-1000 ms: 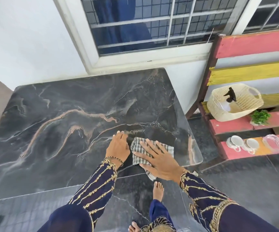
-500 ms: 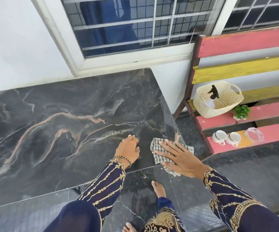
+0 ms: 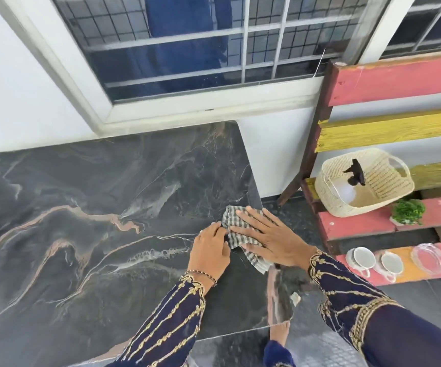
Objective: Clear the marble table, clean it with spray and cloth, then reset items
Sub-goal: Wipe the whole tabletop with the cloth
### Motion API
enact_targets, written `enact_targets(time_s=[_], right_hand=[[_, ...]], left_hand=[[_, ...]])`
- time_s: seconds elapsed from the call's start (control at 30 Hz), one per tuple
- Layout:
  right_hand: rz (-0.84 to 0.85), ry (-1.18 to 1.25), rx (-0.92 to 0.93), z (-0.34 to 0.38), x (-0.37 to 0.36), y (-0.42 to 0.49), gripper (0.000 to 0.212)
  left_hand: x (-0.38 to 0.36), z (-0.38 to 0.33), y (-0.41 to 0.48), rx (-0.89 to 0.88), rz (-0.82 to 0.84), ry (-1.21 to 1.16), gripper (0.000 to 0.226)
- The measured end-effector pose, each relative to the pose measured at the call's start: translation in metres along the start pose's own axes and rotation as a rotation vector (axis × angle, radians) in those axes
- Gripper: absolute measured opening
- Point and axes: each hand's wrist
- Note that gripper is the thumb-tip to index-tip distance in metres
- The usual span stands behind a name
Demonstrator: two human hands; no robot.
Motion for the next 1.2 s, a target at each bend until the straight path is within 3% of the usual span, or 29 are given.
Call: enact_targets(time_s=[0.33, 0.53, 0.67, 1.03, 1.2], right_hand=[[-0.055, 0.237, 0.01, -0.089, -0.007, 0.098, 0.053], [-0.075, 0.398, -0.146, -0.12, -0.003, 0.097, 0.054], [-0.045, 0.529, -0.391, -0.147, -0.006, 0.063, 0.048], [-0.243, 0.323, -0.845, -0.273, -0.004, -0.063, 0.043], [-0.145, 0.3, -1.021, -0.324, -0.028, -0.092, 0.046]], left_hand=[[-0.014, -0.031, 0.09, 0.125, -0.219, -0.117, 0.045], [-0.029, -0.063, 0.109, 0.057, -0.235, -0.143, 0.034], [-0.05, -0.093, 0.124, -0.034, -0.234, -0.219, 0.025], [-0.139, -0.17, 0.177, -0.196, 0.159, -0.164, 0.025], [-0.165, -0.185, 0.193, -0.187, 0.261, -0.146, 0.025]])
Point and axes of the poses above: each hand's wrist, its own y-axis towards the middle knuckle, its own x-axis out of the back of the hand, z = x × y, and after that the axes turned 15 degrees about -y, right-handed
